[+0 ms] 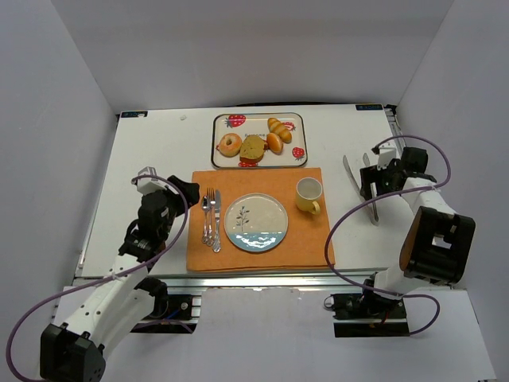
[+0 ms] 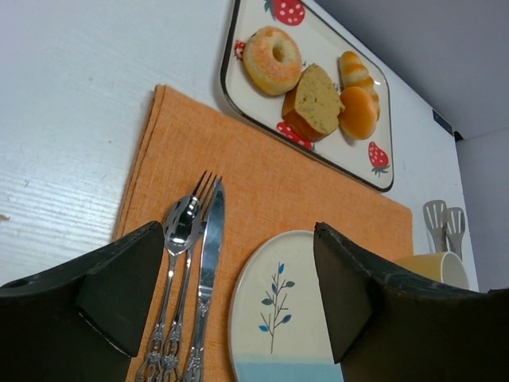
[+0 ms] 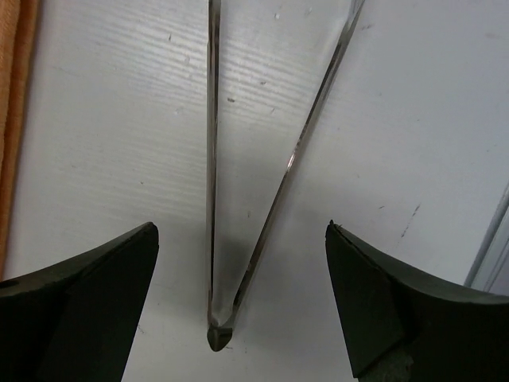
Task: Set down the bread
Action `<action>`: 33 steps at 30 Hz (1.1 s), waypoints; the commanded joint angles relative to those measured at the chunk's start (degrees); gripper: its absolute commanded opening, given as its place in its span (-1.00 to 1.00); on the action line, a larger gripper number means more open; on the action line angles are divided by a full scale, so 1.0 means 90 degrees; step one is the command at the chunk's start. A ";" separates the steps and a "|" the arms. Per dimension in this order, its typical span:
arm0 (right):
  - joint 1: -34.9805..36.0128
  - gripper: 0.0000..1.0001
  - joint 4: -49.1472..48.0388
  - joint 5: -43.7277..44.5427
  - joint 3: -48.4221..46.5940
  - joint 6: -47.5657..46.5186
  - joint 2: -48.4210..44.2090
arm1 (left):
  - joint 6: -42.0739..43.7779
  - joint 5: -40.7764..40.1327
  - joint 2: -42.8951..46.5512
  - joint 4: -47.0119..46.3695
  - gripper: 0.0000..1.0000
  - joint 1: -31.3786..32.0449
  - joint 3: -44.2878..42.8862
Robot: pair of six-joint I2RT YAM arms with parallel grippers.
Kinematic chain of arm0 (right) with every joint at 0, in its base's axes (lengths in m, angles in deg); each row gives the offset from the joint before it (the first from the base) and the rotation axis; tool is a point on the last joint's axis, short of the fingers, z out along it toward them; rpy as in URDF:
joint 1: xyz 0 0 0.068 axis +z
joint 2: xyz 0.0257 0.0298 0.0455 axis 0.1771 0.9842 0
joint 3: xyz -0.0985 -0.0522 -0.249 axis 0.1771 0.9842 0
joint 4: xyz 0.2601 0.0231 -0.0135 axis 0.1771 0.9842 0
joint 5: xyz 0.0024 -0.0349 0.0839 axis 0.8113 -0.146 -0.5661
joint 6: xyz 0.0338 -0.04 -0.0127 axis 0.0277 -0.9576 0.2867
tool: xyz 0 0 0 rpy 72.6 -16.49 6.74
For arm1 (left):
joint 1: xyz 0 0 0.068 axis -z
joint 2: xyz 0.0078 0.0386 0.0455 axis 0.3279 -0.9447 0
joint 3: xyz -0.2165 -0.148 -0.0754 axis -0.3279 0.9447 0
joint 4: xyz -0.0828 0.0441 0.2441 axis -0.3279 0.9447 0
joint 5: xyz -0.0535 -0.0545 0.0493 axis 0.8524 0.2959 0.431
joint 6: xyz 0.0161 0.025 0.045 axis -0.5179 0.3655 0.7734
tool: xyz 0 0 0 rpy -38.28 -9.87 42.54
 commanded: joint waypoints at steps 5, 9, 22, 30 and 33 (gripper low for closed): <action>0.0320 0.79 -0.0521 0.1039 0.0150 0.0278 0.0237 | -0.0116 -0.0012 -0.0140 0.0063 0.71 -0.0009 0.0050; 0.0408 0.79 -0.0442 0.0930 0.0033 0.0404 0.0802 | -0.0116 0.0046 -0.0268 -0.0064 0.71 -0.0009 0.0089; 0.0350 0.17 -0.0121 0.0746 -0.0231 0.0395 0.1711 | -0.0194 -0.0080 0.0054 0.0014 0.72 -0.0019 0.0323; 0.0301 -0.69 0.0094 0.0200 -0.0240 -0.0044 0.1354 | -0.0097 -0.0051 0.0045 0.0053 0.72 -0.0019 0.0274; 0.0330 -0.63 0.0570 -0.0627 -0.0679 -0.0452 0.0748 | -0.0106 0.0007 0.0045 -0.0044 0.73 -0.0019 0.0323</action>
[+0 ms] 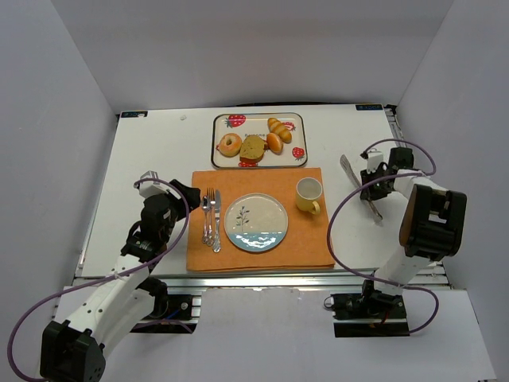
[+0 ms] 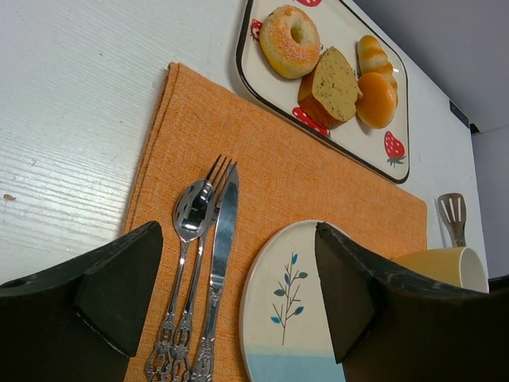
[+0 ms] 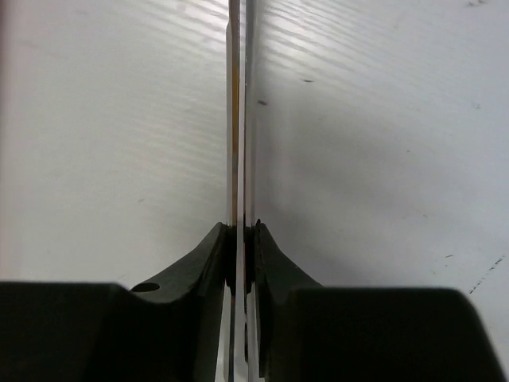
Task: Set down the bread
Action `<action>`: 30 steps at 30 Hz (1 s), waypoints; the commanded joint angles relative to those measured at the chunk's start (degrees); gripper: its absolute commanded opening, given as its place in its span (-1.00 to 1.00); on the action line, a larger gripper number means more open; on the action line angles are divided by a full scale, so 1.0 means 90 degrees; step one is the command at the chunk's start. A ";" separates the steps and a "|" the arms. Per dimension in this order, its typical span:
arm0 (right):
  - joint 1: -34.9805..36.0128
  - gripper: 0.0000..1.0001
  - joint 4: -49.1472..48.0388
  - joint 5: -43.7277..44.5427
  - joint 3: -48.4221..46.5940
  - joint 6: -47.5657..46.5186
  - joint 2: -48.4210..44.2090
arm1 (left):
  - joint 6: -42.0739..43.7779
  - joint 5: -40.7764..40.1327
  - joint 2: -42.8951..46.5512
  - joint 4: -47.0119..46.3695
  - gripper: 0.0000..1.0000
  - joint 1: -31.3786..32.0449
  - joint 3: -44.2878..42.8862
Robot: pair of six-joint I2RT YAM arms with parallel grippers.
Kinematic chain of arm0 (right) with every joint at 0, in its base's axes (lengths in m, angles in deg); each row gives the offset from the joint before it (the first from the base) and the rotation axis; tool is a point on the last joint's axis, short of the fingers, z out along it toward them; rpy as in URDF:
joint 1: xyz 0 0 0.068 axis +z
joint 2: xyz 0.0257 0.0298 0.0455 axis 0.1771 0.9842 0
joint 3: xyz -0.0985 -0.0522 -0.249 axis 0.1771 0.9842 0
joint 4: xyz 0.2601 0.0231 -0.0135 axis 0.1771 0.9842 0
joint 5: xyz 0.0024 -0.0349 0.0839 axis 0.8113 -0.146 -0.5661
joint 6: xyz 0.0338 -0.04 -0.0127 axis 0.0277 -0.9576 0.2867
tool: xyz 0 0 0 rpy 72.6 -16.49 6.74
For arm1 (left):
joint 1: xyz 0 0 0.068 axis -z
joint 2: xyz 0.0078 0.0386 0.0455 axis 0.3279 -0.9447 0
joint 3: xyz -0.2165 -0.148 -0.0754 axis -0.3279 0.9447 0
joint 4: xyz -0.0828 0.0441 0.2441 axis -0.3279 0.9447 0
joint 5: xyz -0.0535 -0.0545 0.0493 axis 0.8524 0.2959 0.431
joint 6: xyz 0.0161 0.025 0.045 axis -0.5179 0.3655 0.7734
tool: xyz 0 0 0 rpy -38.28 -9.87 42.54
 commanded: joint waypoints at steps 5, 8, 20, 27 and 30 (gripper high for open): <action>0.0623 -0.29 0.1392 -0.1209 -0.1733 -0.0709 -0.0956 | -0.0048 0.0093 0.0011 -0.0461 0.73 -0.0019 0.0107; 0.1092 -0.16 0.1588 -0.1277 -0.2399 -0.0670 -0.0868 | -0.0019 0.0142 -0.0146 -0.0501 0.73 -0.0019 0.0039; 0.2284 -0.18 0.1793 -0.0878 -0.4382 0.0160 0.0518 | -0.0019 0.0073 -0.0029 -0.0345 0.73 -0.0019 -0.0010; 0.2665 -0.17 0.1793 -0.0584 -0.4559 0.0502 0.0948 | -0.0009 0.0054 -0.0058 -0.0344 0.73 -0.0019 -0.0020; 0.2743 -0.17 0.1734 -0.0545 -0.4588 0.0639 0.1036 | 0.0000 0.0073 -0.0136 -0.0393 0.73 -0.0019 -0.0039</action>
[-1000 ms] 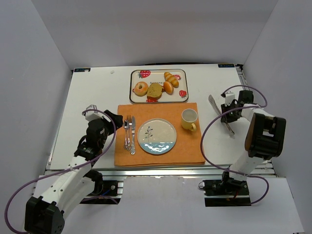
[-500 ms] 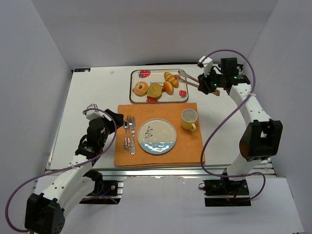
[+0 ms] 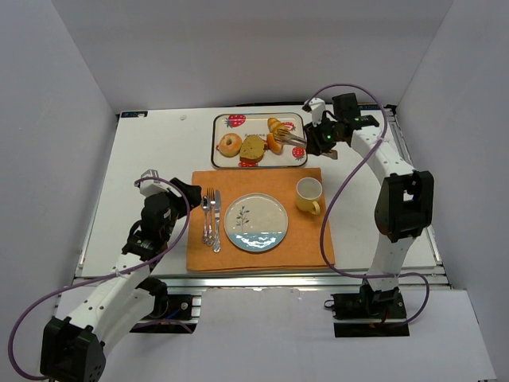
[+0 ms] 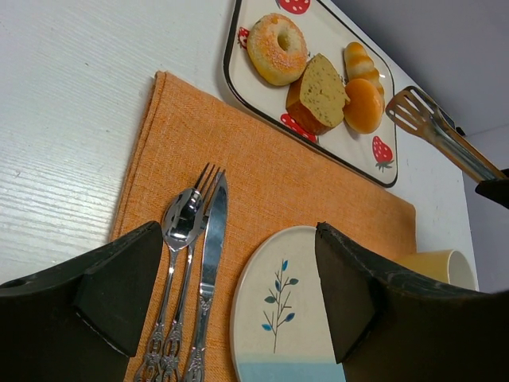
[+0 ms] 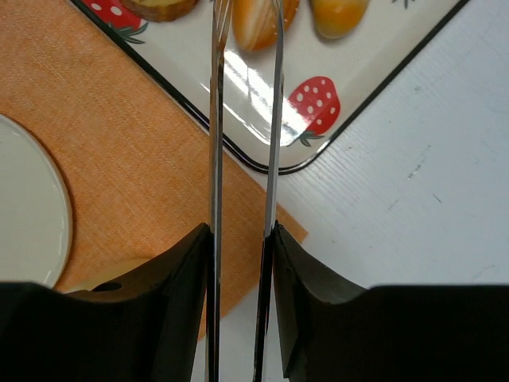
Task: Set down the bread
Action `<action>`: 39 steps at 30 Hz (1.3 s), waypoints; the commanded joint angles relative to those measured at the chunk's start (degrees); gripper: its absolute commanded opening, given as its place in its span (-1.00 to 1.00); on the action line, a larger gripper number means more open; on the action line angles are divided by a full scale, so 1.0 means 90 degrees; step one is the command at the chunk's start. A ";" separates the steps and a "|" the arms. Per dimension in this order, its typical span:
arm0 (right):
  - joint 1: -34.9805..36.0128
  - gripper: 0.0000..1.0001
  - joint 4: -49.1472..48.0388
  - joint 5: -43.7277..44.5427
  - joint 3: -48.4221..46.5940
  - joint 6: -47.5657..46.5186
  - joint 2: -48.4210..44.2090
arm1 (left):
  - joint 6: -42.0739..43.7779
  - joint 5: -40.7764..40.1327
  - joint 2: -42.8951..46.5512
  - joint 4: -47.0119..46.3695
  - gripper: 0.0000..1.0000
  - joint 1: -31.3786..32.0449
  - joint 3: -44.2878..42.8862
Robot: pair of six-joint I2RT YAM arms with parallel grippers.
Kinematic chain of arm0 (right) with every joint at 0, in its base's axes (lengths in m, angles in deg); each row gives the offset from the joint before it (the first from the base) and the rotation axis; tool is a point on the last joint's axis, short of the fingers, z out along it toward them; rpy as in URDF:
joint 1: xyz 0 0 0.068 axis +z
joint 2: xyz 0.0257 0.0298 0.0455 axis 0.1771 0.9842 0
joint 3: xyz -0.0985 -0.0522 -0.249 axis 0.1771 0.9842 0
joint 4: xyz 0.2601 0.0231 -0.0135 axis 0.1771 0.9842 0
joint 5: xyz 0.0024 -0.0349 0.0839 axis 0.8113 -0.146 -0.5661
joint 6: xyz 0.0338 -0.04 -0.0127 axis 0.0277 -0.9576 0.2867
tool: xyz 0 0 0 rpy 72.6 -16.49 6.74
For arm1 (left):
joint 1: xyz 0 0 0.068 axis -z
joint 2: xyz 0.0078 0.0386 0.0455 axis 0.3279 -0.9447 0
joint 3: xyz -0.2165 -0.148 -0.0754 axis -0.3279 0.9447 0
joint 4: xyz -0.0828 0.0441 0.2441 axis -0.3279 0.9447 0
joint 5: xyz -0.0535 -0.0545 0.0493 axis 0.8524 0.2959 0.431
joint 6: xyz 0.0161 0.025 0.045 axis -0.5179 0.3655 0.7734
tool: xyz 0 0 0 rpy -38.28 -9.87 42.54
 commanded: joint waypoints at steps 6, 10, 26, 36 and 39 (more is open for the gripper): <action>0.0106 -0.16 -0.0209 0.0089 -0.0326 0.0377 0.0087 | 0.0008 -0.0004 -0.0071 -0.0068 0.73 -0.0019 -0.0064; 0.0184 -0.15 -0.0316 0.0206 -0.0413 0.0436 0.0311 | 0.0017 0.0015 -0.0100 -0.0049 0.73 -0.0019 -0.0093; 0.0243 -0.02 -0.0580 0.0392 -0.0414 0.0339 0.0292 | 0.0008 -0.0034 -0.0052 0.0000 0.74 -0.0019 -0.0132; 0.0243 -0.02 -0.0883 0.0538 -0.0121 0.0143 -0.0079 | -0.0012 -0.0044 0.0056 0.0039 0.73 -0.0019 -0.0073; 0.0233 -0.02 -0.0893 0.0548 -0.0092 0.0075 -0.0118 | -0.0022 -0.0043 0.0046 0.0030 0.73 -0.0019 -0.0073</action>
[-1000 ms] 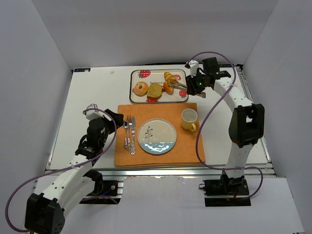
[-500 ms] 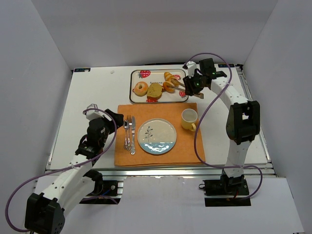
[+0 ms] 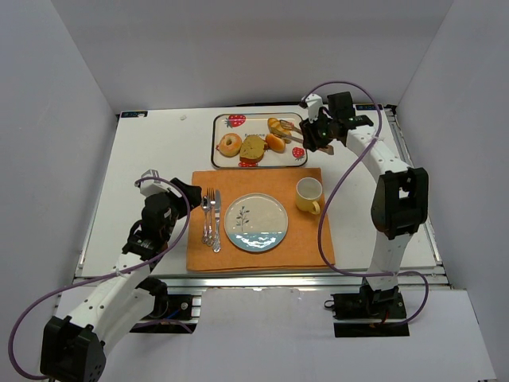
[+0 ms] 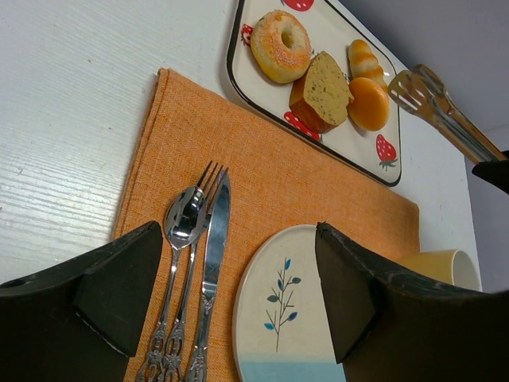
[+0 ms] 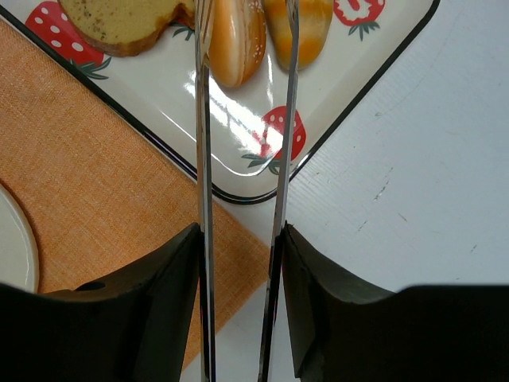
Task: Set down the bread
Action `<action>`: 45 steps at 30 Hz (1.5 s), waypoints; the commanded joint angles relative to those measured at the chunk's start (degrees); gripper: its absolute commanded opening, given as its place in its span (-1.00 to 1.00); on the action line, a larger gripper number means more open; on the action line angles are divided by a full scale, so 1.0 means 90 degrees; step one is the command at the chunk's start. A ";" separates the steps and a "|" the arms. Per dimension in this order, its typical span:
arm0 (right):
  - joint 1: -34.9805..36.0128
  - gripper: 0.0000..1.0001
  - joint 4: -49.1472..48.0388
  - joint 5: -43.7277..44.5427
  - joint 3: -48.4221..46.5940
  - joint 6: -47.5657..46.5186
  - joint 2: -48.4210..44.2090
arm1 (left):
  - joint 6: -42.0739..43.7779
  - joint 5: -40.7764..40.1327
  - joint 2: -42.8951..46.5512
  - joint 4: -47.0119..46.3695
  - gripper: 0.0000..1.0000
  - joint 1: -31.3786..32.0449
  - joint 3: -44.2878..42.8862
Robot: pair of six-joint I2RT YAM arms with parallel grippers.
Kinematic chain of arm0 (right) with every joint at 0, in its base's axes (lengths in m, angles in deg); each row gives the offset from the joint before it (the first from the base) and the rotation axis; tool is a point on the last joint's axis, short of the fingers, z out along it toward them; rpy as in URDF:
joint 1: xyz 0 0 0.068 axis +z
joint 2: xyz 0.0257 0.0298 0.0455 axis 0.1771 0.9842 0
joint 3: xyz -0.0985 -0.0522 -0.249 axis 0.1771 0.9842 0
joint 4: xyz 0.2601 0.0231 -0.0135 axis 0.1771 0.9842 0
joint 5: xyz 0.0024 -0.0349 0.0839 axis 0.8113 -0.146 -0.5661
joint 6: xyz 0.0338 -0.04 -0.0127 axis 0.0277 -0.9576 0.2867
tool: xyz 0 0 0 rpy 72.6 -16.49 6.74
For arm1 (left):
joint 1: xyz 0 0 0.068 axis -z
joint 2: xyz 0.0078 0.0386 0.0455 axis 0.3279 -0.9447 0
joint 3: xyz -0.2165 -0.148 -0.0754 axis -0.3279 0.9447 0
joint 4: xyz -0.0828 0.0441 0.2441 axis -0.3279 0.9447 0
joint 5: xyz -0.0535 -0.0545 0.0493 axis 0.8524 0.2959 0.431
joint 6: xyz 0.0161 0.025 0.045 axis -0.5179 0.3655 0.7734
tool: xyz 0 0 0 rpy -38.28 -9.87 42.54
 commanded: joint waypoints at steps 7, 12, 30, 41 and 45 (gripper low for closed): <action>0.0037 -0.02 -0.0132 -0.0145 0.0062 -0.0141 -0.0287 | -0.0017 -0.0039 0.0112 0.0015 0.73 -0.0019 -0.0083; 0.0056 -0.02 -0.0073 -0.0096 0.0071 -0.0171 -0.0122 | -0.0017 -0.0048 0.0151 0.0044 0.74 -0.0019 -0.0083; 0.0046 0.00 0.0152 0.0040 0.0003 -0.0444 0.0240 | -0.0007 -0.0048 0.0122 0.0025 0.74 -0.0019 -0.0083; 0.0046 -0.08 0.0230 0.0109 -0.0124 -0.0503 0.0386 | 0.0003 -0.0048 0.0112 0.0025 0.73 -0.0019 -0.0102; 0.0046 -0.35 0.0327 0.0041 -0.0182 -0.0503 0.0396 | 0.0003 -0.0048 0.0102 0.0015 0.73 -0.0019 -0.0112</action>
